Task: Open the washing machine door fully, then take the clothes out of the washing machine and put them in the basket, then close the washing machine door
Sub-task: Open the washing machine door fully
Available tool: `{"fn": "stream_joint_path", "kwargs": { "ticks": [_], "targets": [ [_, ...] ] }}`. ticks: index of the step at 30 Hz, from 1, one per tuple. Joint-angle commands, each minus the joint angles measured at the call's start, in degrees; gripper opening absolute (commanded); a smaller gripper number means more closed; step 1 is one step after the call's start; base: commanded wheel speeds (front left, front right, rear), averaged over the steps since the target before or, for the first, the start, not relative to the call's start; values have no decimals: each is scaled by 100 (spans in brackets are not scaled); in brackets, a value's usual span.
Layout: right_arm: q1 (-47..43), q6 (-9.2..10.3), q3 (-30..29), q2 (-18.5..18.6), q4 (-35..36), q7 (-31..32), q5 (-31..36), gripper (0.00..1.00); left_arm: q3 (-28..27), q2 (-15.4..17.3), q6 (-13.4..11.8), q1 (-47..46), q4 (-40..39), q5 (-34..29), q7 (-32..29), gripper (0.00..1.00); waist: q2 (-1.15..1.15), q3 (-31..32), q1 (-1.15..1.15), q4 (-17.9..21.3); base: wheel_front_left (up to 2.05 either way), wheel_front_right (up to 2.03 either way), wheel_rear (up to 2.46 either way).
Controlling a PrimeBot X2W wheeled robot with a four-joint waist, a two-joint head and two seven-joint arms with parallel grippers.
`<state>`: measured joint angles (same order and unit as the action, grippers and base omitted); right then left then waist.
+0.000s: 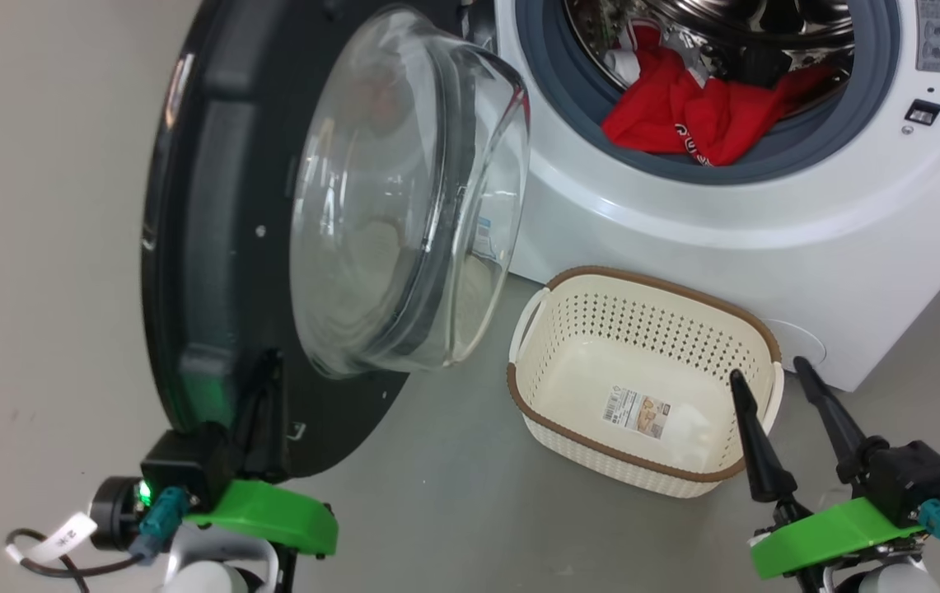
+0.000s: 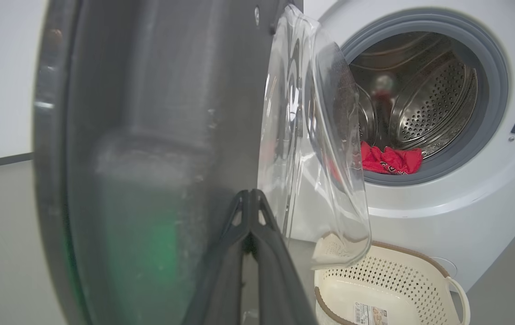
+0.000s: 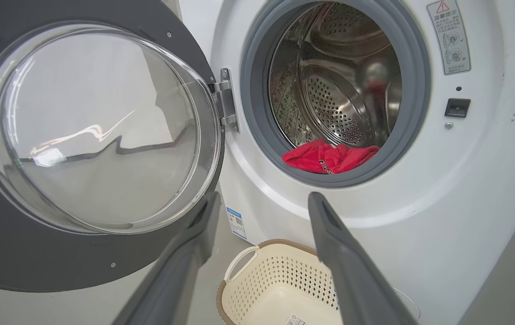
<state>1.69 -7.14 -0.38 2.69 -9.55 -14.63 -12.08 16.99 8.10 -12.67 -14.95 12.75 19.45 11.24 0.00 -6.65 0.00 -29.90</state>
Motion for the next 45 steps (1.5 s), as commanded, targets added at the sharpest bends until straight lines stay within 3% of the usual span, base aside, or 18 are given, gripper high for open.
{"fn": "stream_joint_path", "kwargs": {
  "ticks": [1, 24, 45],
  "targets": [
    [230, -35, 112, 19, 125, -37, 70, 100, -300, 180, -87, -251, -36, 59, 38, 0, 0, -44, 0, 32, 0, 0, 0],
    [437, -35, 25, 19, 236, 24, 542, 100, -1271, 186, -38, -1007, 719, 110, 373, 0, 0, -496, 0, 128, 0, 0, 0],
    [532, -35, 96, 19, 394, 172, 671, 100, -2389, 64, 351, -1523, 1390, -337, 375, 0, 0, -693, 0, 286, 0, 0, 0]
  ]
}}
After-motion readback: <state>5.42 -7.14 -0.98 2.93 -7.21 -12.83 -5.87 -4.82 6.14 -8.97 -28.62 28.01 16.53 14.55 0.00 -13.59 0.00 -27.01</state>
